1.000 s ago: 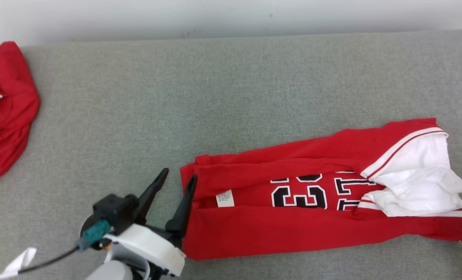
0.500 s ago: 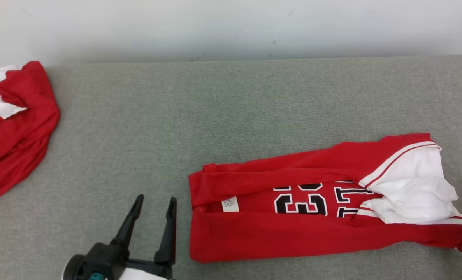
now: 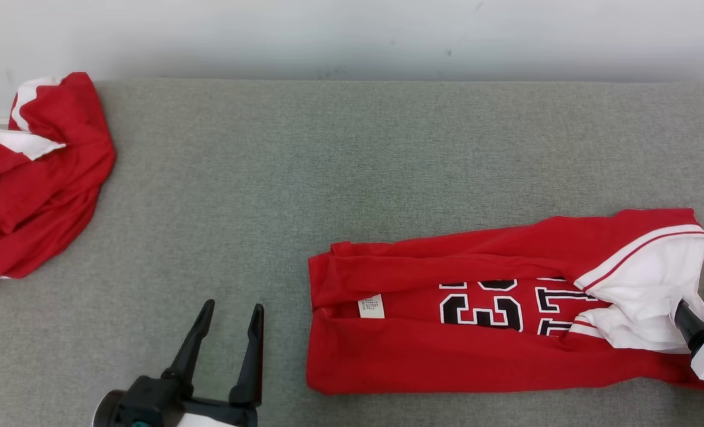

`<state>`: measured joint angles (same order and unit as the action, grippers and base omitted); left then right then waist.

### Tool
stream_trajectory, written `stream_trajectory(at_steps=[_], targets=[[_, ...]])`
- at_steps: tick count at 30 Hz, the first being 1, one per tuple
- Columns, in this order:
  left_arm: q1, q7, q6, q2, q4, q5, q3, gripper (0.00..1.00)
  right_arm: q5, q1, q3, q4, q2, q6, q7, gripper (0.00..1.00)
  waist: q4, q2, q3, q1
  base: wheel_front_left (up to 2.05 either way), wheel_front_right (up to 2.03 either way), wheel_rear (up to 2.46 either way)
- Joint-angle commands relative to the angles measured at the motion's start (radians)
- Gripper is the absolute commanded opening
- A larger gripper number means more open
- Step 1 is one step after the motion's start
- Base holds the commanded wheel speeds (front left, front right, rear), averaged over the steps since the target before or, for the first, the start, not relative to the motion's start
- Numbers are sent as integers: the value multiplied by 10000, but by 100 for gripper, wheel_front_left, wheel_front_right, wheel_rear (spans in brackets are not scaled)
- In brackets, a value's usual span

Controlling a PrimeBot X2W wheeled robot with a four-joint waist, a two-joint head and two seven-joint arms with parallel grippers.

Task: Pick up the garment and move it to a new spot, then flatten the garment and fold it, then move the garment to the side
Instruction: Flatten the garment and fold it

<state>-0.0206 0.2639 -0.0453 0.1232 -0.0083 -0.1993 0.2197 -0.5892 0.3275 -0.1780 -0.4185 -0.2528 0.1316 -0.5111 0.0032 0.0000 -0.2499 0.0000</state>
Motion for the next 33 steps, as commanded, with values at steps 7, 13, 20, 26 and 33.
stream_trajectory(at_steps=[7, 13, 20, 26, 33], targets=[[187, 0, 461, -351, 232, 420, -505, 100, -510, 100, 4, -731, 543, -5, -332, 100, 165, 0, 26, 0, 0, 0, 0], [153, 1, 723, -559, 320, 603, -734, 100, -1012, 194, 412, -998, 854, 21, -218, 0, 323, 0, 134, 0, 0, 0, 0], [289, 1, 895, -653, 375, 729, -1025, 100, -1366, 411, 403, -1148, 301, 3, 643, 0, 404, 0, 252, 0, 0, 0, 0], [493, 1, 1011, -683, 525, 824, -1292, 100, -1519, 294, 19, -1384, -624, -17, 978, 0, 395, 0, 511, 0, 0, 0, 0], [663, 1, 1125, -701, 675, 919, -1351, 100, -995, 166, -876, -1531, -2157, -18, 1165, 0, 369, 0, 825, 0, 0, 0, 0]])
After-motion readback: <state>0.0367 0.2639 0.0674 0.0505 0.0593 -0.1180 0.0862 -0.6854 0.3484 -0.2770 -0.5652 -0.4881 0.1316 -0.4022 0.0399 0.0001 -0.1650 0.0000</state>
